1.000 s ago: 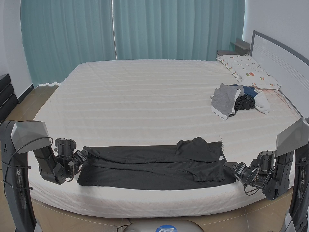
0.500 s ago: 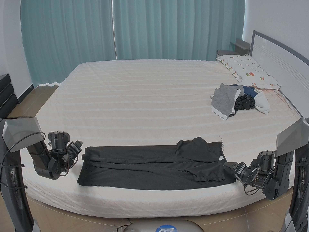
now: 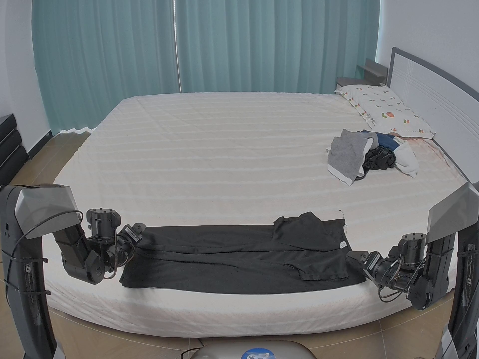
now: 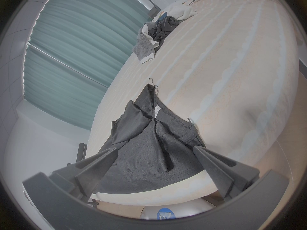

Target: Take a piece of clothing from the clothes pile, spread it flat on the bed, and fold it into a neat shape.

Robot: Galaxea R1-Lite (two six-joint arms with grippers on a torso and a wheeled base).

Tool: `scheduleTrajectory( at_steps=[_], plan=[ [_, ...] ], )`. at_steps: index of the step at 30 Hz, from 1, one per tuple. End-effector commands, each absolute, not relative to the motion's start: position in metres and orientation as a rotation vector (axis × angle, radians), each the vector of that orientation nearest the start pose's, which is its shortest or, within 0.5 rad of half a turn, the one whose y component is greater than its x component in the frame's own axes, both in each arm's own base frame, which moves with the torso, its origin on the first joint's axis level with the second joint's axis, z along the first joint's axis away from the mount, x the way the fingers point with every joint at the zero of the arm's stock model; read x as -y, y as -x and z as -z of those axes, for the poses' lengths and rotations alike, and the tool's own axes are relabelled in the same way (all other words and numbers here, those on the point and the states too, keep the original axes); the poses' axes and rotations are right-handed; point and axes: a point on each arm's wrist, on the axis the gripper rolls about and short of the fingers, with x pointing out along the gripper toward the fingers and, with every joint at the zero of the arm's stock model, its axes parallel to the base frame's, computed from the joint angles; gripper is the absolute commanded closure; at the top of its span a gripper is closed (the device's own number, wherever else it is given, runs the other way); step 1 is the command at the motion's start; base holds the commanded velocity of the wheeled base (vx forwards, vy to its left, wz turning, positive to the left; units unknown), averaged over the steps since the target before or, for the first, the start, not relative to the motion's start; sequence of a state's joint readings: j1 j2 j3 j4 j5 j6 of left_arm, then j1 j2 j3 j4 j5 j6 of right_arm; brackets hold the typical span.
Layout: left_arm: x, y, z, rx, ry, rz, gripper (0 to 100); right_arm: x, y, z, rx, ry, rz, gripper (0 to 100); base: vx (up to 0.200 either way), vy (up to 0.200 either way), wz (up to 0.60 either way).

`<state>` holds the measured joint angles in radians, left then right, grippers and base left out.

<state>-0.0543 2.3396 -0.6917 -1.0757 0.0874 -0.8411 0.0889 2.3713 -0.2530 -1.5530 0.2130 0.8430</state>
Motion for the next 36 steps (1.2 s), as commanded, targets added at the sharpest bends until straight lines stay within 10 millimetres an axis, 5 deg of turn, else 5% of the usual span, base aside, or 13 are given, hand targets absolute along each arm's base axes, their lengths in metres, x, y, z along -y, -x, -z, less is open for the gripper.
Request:
scheduleTrajectory(
  at_steps=[1, 16, 23, 36],
  plan=[
    [0.020, -0.354, 0.037, -0.572, 0.735, -0.276, 100, -0.029, -0.275, 0.032, -0.642, -0.850, -0.043, 0, 0.000, 0.000, 0.00],
    [0.014, -0.346, 0.039, -0.487, 0.748, -0.344, 100, -0.040, -0.304, 0.009, -0.529, -0.847, -0.119, 0, 0.000, 0.000, 0.00],
    [0.013, -0.344, 0.046, -0.509, 0.746, -0.353, 100, -0.051, -0.344, 0.004, -0.590, -0.837, -0.111, 0, 0.000, 0.000, 0.00],
    [0.013, -0.344, 0.048, -0.515, 0.743, -0.357, 100, -0.064, -0.379, 0.027, -0.694, -0.826, -0.078, 0, 0.000, 0.000, 0.00]
  ],
)
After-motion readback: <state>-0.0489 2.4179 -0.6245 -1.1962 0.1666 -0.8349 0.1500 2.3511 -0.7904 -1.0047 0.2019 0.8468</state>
